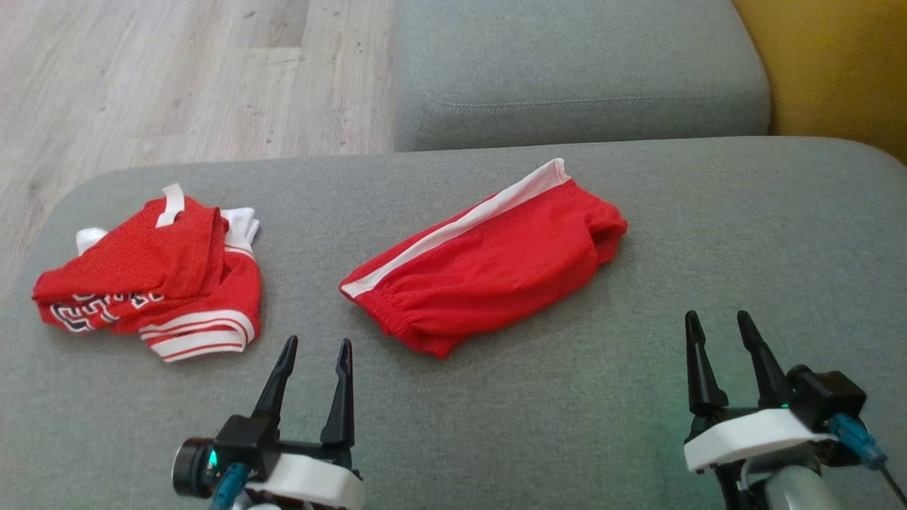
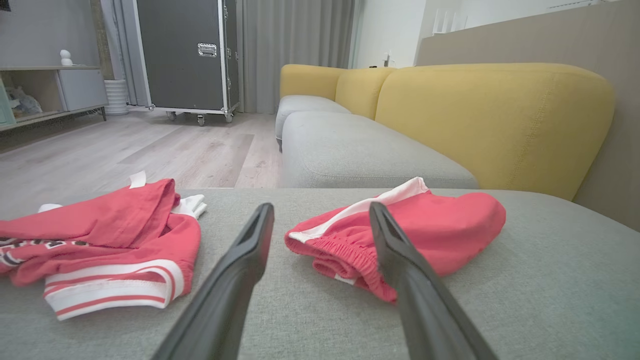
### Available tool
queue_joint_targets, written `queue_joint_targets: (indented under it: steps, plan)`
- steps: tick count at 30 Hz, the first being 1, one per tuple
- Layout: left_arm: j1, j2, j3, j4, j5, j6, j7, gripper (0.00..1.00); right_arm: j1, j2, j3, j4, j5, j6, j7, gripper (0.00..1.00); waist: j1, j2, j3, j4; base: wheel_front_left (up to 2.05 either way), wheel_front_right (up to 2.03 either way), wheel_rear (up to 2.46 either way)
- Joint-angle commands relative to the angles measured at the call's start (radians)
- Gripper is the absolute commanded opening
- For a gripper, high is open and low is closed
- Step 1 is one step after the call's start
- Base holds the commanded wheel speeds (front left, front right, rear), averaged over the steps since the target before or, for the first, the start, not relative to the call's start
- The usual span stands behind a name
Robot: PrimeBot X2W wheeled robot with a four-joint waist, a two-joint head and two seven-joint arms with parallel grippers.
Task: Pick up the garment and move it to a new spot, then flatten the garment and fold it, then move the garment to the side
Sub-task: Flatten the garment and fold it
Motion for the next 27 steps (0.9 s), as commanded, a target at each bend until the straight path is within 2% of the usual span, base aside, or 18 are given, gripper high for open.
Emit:
queue_joint_targets:
  steps: [1,7,13,17,21,27]
  plan:
    - [-0.041,-0.009,0.053,-0.030,0.021,-0.011,-0.008,1.00,-0.041,-0.004,0.026,-0.042,-0.013,-0.001,-0.011,1.00,0.0000,-0.0001,0.010,0.011,0.00,0.00,0.00]
    - [-0.059,-0.028,0.072,-0.021,0.053,-0.040,-0.008,1.00,-0.091,-0.004,0.005,-0.050,-0.055,-0.001,0.012,1.00,0.0000,-0.0001,0.053,0.042,0.00,0.00,0.00]
    - [-0.119,-0.050,0.080,-0.014,0.069,-0.078,-0.008,1.00,-0.263,-0.004,-0.042,-0.027,-0.101,-0.001,0.077,1.00,0.0000,-0.0001,0.157,0.095,0.00,0.00,0.00]
    - [-0.165,-0.065,0.070,-0.010,0.086,-0.098,-0.008,1.00,-0.411,-0.004,-0.126,0.086,-0.129,-0.001,0.158,1.00,0.0000,-0.0001,0.212,0.141,0.00,0.00,0.00]
    - [-0.203,-0.077,0.057,-0.006,0.096,-0.108,-0.008,1.00,-0.548,-0.005,-0.243,0.259,-0.134,-0.001,0.229,1.00,0.0000,-0.0001,0.251,0.187,0.00,0.00,0.00]
    - [-0.233,-0.086,0.034,0.001,0.091,-0.113,-0.008,1.00,-0.673,-0.022,-0.391,0.484,-0.245,-0.001,0.264,1.00,0.0000,-0.0001,0.280,0.240,0.00,0.00,0.00]
